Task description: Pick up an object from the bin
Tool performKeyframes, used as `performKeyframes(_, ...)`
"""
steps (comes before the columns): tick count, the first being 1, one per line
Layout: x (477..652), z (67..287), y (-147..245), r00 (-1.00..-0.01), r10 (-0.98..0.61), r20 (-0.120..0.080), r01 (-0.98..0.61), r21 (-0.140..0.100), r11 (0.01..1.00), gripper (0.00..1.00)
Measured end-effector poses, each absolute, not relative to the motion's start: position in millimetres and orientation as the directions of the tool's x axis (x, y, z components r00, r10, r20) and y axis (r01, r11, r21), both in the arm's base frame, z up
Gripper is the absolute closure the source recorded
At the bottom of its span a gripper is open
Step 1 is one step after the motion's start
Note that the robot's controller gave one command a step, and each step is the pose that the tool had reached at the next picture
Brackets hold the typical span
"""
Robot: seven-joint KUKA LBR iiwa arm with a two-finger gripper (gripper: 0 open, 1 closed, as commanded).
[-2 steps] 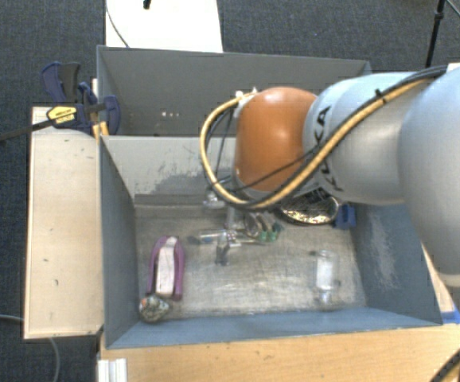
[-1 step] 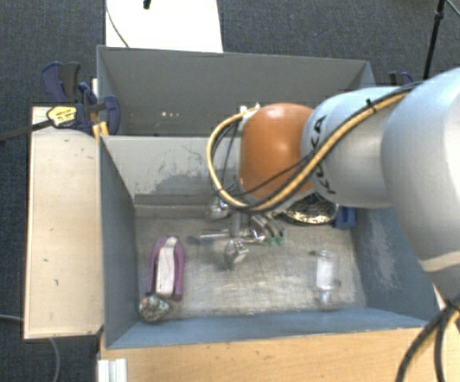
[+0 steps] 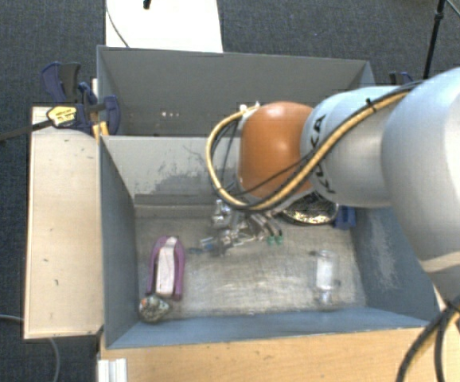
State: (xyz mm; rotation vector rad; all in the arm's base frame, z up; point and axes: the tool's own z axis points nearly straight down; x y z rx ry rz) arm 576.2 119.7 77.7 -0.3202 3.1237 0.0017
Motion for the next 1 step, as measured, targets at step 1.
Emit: performKeyframes(1,574.4,236.2,135.3,-0.974,-0.228,-0.012,-0.228,0.000,0.974,1.00)
